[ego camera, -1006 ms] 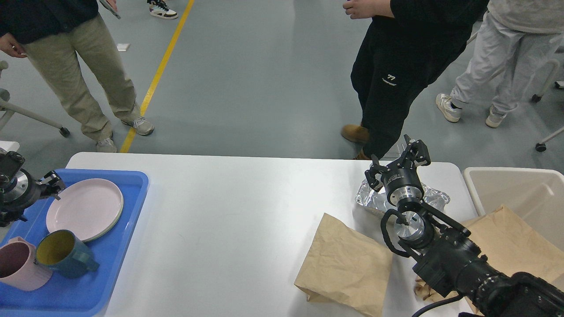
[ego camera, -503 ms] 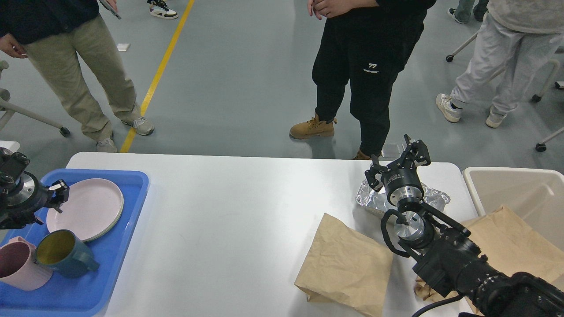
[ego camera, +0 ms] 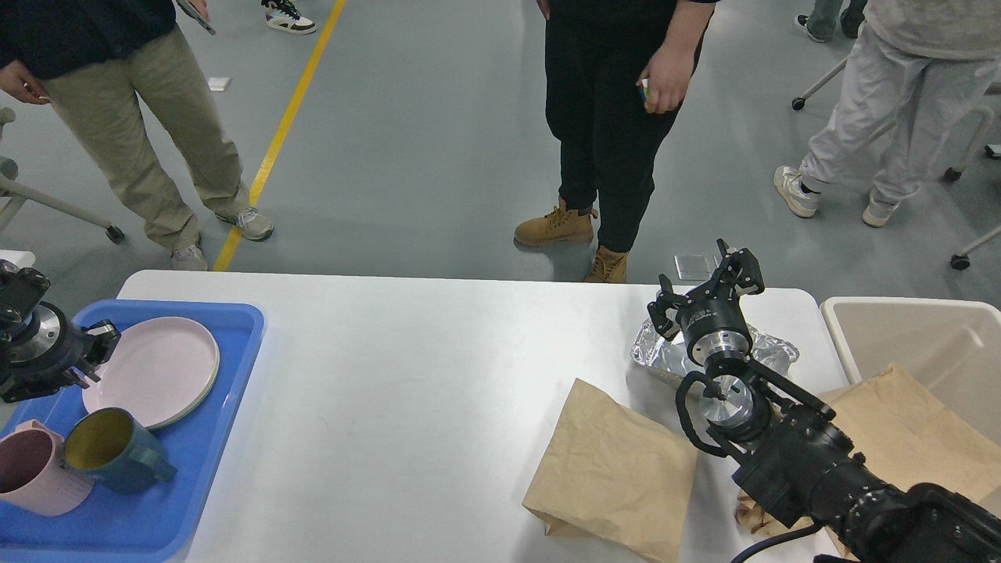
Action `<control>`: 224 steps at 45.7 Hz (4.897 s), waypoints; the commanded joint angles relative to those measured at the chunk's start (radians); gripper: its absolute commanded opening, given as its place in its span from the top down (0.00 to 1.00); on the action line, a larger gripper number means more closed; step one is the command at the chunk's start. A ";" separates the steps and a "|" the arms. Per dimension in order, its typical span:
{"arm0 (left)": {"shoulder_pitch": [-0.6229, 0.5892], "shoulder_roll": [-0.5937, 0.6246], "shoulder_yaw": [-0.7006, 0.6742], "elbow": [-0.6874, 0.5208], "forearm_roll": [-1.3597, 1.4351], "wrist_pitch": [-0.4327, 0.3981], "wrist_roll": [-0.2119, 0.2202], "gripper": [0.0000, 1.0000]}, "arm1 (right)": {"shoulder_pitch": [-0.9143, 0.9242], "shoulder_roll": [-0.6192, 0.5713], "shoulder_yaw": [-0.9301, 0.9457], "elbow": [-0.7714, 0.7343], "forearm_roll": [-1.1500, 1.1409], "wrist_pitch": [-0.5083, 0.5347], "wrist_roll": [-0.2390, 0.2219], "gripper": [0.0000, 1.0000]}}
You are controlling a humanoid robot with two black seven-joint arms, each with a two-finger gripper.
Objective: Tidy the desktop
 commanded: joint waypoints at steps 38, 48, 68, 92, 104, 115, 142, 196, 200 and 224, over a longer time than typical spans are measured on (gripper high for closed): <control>0.005 -0.007 -0.004 -0.001 -0.001 0.109 -0.001 0.18 | 0.000 0.000 0.000 0.000 0.000 0.000 0.000 0.00; 0.005 -0.010 -0.007 -0.003 0.000 0.101 0.000 0.05 | 0.000 0.000 0.000 0.000 0.000 0.000 0.000 0.00; 0.005 -0.016 -0.004 -0.004 0.002 0.095 0.003 0.04 | 0.000 0.000 0.000 0.000 0.000 0.000 0.000 0.00; -0.047 -0.009 -0.015 -0.010 0.000 0.095 0.008 0.04 | 0.000 0.000 0.000 0.000 0.000 0.000 0.000 0.00; -0.024 -0.004 -0.357 -0.003 -0.004 0.107 -0.060 0.04 | 0.000 0.000 0.000 0.000 0.000 0.000 0.000 0.00; -0.010 -0.007 -0.677 -0.003 -0.004 0.109 -0.221 0.04 | 0.000 0.000 0.000 0.000 0.000 0.000 0.000 0.00; 0.071 -0.156 -1.578 -0.003 -0.008 0.112 -0.261 0.04 | 0.000 0.000 0.000 -0.001 0.000 0.000 0.000 0.00; 0.107 -0.311 -1.724 -0.004 -0.049 0.261 -0.419 0.03 | 0.000 0.000 0.000 0.000 0.000 0.000 0.000 0.00; 0.111 -0.314 -1.686 -0.004 -0.050 0.259 -0.420 0.03 | 0.000 0.000 0.000 0.000 0.000 0.000 0.000 0.00; 0.215 -0.313 -1.678 -0.004 -0.049 0.244 -0.419 0.03 | 0.000 0.000 0.000 0.000 0.000 0.000 0.000 0.00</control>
